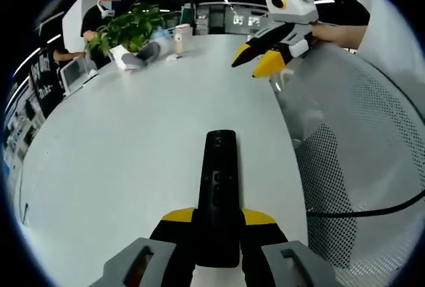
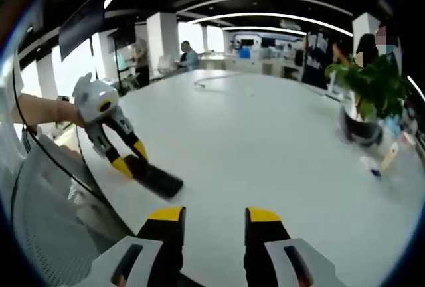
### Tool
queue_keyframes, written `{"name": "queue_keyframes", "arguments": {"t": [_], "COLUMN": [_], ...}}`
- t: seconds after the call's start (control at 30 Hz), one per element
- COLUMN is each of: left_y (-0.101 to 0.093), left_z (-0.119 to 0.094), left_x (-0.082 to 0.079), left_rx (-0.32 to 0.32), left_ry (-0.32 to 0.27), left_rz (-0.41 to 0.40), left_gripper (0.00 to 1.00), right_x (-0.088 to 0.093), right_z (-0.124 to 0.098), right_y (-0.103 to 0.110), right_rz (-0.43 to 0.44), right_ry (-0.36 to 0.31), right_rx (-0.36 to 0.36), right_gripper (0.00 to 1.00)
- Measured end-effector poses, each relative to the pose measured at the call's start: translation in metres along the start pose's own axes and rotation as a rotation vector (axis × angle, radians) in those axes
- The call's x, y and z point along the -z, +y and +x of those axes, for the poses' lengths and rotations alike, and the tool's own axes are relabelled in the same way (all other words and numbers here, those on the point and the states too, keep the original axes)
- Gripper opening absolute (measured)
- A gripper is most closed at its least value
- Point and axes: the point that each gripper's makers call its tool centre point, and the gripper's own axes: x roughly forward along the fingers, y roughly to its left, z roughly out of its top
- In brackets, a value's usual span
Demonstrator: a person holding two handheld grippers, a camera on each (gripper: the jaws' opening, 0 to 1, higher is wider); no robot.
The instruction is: Press the specified remote control buttons in sequence, fully releasing each button before pressing the next.
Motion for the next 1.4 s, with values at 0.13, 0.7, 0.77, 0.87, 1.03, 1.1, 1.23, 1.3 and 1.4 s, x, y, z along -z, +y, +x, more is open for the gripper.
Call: {"name": "queue_keyframes", "arguments": {"t": [0.13, 0.7, 0.77, 0.87, 1.03, 1.1, 1.23, 1.3, 1.4], "left_y": [-0.003, -0.009, -0.01, -0.009, -0.013, -0.016, -0.019, -0.02, -0.025], "left_z": [0.0, -0.003, -0.003, -0.003, -0.003, -0.004, -0.004, -0.005, -0.005], "left_x": [0.0, 0.002, 0.002, 0.002, 0.001, 0.001, 0.001, 0.001, 0.001], "left_rx": [0.002, -0.026, -0.031, -0.036, -0.044, -0.044, -0.057, -0.056, -0.045], "left_ry": [-0.001, -0.025, -0.031, -0.039, -0.035, -0.041, -0.054, -0.055, -0.057], "left_rz": [0.0, -0.039, -0.042, -0.052, -0.053, -0.056, -0.07, -0.069, -0.046], "left_gripper": [0.24, 0.24, 0.24, 0.24, 0.24, 0.24, 0.24, 0.24, 0.24], "right_x": [0.0, 0.0, 0.001, 0.003, 0.007, 0.008, 0.01, 0.012, 0.014], "right_z": [0.0, 0.0, 0.0, 0.001, 0.003, 0.003, 0.003, 0.004, 0.004], "right_y": [0.001, 0.006, 0.006, 0.008, 0.012, 0.012, 0.013, 0.013, 0.014], "right_rz": [-0.004, -0.029, -0.029, -0.036, -0.057, -0.057, -0.061, -0.064, -0.075], "right_ry": [0.003, 0.003, 0.005, 0.019, 0.046, 0.054, 0.068, 0.075, 0.088], "right_rx": [-0.003, -0.023, -0.025, -0.038, -0.057, -0.059, -0.061, -0.061, -0.062], "right_gripper": [0.33, 0.3, 0.3, 0.29, 0.28, 0.28, 0.27, 0.27, 0.27]}}
